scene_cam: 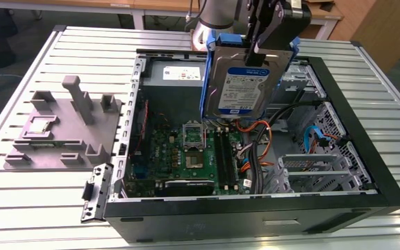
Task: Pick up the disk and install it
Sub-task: 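Pick up the disk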
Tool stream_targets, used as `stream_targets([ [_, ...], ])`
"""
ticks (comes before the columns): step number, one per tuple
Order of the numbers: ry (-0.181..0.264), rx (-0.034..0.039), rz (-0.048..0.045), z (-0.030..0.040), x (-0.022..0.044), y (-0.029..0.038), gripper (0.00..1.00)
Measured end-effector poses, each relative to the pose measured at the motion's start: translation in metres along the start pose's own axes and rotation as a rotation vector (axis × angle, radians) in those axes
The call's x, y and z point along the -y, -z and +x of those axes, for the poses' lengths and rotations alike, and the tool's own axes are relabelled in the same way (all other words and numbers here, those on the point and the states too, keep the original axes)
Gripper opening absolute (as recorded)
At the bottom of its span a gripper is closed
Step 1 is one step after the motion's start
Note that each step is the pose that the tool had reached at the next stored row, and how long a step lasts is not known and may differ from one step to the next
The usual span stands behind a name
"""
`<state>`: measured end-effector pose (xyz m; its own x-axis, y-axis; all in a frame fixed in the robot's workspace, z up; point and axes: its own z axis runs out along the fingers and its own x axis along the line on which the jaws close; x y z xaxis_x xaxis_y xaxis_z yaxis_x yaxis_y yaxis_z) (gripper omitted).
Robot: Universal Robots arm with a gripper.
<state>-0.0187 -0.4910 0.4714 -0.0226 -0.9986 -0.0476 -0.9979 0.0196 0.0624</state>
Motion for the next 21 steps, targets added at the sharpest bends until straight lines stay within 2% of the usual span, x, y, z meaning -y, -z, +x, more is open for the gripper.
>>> stream_targets([
  [8,0.000,-0.0001,0.0000,0.0049,0.0001,-0.0001,0.35],
  [21,0.000,-0.0001,0.0000,0.0072,0.0002,-0.0003,0.35],
])
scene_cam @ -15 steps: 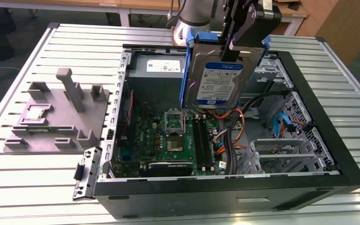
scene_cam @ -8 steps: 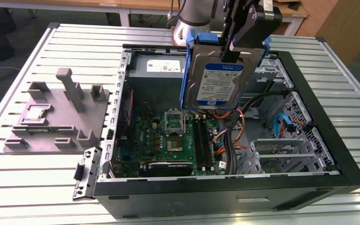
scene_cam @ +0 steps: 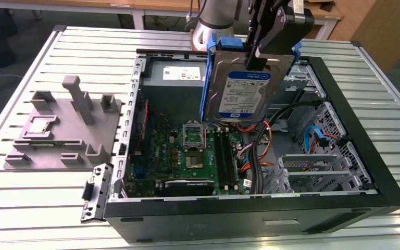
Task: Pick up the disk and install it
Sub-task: 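Pick up the disk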
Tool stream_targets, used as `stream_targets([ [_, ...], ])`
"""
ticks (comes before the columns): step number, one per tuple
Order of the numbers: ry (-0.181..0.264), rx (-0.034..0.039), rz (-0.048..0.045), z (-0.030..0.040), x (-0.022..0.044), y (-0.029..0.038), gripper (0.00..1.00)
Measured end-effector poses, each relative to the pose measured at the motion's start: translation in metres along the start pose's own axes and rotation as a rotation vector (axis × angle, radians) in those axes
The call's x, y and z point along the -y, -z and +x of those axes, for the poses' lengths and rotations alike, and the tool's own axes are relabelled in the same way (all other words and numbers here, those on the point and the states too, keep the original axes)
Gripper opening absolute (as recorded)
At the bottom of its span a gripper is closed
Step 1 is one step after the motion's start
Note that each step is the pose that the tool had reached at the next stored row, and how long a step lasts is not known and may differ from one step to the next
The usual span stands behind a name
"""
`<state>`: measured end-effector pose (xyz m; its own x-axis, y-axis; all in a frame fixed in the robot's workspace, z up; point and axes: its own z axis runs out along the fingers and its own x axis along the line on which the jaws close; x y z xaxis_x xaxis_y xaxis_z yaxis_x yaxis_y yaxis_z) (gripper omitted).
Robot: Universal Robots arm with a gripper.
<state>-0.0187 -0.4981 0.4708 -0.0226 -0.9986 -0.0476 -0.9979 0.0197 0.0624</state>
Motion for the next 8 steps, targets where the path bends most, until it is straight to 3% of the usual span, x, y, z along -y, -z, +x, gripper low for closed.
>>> stream_targets([
  [8,0.000,0.0000,0.0000,0.0027,0.0000,0.0001,0.35],
])
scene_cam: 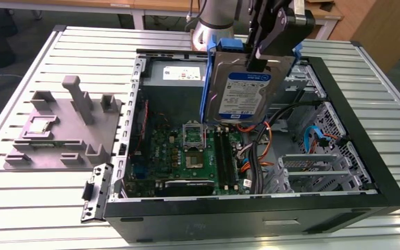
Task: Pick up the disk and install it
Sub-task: 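Pick up the disk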
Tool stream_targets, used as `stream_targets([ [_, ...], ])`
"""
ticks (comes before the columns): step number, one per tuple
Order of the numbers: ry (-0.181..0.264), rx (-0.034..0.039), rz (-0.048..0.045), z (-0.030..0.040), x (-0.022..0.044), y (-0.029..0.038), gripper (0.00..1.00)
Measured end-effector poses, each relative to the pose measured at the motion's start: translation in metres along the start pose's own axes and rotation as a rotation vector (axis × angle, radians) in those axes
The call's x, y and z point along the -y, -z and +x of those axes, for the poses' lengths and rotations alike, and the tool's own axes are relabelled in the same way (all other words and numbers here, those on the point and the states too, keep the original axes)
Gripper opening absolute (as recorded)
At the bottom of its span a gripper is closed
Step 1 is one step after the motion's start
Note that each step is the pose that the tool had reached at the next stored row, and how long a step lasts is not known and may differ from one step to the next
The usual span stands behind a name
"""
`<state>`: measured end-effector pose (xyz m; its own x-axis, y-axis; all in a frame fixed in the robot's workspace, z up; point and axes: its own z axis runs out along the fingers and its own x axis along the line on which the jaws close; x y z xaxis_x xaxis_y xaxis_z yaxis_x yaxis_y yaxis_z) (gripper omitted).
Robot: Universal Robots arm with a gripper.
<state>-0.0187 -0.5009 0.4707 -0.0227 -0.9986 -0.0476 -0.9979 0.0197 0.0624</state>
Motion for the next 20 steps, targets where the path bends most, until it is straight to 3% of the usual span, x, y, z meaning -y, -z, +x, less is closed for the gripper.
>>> stream_targets([
  [13,0.000,-0.0001,0.0000,0.0042,0.0006,0.0000,0.35],
  [20,0.000,0.0000,0.0000,0.0042,0.0083,0.0003,0.35],
])
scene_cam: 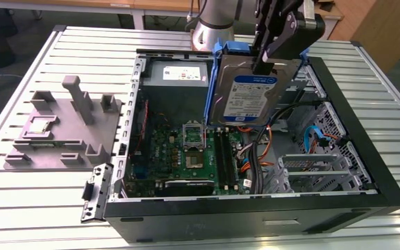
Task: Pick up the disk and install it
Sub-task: 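Pick up the disk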
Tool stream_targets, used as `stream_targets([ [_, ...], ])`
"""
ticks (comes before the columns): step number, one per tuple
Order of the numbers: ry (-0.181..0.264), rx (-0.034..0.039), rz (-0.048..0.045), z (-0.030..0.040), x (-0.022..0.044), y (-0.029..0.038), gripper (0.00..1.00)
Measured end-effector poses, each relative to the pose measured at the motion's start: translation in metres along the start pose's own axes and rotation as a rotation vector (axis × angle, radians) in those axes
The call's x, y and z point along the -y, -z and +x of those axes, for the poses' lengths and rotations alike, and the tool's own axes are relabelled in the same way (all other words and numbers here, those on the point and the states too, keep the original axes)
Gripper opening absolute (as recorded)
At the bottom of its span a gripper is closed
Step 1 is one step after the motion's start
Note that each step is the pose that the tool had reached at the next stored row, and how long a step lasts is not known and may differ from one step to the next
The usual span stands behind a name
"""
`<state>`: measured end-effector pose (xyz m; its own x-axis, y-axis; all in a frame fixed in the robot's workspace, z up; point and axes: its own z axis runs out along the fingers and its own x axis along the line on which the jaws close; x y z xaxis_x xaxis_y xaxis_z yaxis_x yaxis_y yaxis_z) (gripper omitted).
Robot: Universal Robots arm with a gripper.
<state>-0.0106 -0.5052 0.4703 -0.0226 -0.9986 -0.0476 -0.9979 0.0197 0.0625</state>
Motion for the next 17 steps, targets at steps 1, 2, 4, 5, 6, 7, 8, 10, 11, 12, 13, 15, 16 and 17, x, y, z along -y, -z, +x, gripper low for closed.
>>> stream_targets([
  [1,0.000,0.0000,0.0000,0.0000,0.0014,0.0001,0.35],
  [2,0.000,0.0000,0.0000,0.0000,0.0026,0.0001,0.35],
  [4,0.000,0.0000,0.0000,-0.0001,0.0051,0.0002,0.35],
  [5,0.000,0.0000,0.0000,-0.0001,0.0064,0.0003,0.35],
  [6,0.000,0.0000,-0.0001,-0.0002,0.0082,0.0004,0.35],
  [7,0.000,0.0000,-0.0001,-0.0002,0.0102,0.0005,0.35],
  [8,0.000,-0.0002,-0.0002,-0.0002,0.0118,0.0007,0.35],
  [10,0.000,0.0000,-0.0002,0.0003,0.0146,0.0008,0.35],
  [11,0.000,0.0000,-0.0002,0.0008,0.0155,0.0009,0.35],
  [12,0.000,0.0000,-0.0002,0.0018,0.0162,0.0009,0.35],
  [13,0.000,-0.0001,-0.0002,0.0031,0.0168,0.0010,0.35],
  [15,0.000,0.0000,-0.0002,0.0063,0.0178,0.0012,0.35],
  [16,0.000,0.0000,-0.0002,0.0080,0.0182,0.0013,0.35],
  [17,0.000,0.0001,-0.0002,0.0097,0.0185,0.0013,0.35],
])
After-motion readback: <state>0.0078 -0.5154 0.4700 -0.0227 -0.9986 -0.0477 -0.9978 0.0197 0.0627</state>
